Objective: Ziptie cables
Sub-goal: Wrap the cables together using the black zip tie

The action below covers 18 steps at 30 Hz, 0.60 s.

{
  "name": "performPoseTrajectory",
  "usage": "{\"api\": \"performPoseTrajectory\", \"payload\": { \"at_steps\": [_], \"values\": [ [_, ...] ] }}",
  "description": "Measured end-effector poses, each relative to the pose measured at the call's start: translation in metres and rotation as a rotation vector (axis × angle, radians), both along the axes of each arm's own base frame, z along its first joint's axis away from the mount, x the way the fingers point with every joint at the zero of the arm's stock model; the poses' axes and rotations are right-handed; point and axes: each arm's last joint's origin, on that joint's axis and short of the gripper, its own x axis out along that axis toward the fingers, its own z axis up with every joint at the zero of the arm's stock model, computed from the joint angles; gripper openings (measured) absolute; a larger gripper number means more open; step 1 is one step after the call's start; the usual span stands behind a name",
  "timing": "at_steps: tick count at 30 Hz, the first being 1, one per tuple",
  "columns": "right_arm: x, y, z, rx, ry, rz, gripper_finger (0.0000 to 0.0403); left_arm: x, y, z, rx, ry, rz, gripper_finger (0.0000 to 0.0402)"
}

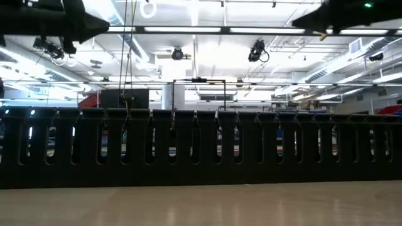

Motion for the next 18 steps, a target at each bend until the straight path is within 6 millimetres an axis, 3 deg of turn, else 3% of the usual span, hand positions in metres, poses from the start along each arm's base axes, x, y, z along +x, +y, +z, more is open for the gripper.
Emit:
{"api": "performPoseTrajectory", "payload": {
  "at_steps": [7, 13, 18],
  "values": [
    [0.046, -0.017, 0.016, 0.225, 0.189, 0.195, 0.0055, 0.019, 0.0, 0.016, -0.065, 0.2, -0.154, 0.0058],
    [0.082, -0.017, 0.0, 0.411, 0.401, 0.295, 0.0122, 0.046, -0.002, -0.001, -0.097, 0.368, -0.353, 0.0078],
    [0.097, -0.008, -0.017, 0.55, 0.567, 0.283, 0.0153, 0.064, -0.004, -0.016, -0.158, 0.465, -0.439, 0.0139]
  ]
}}
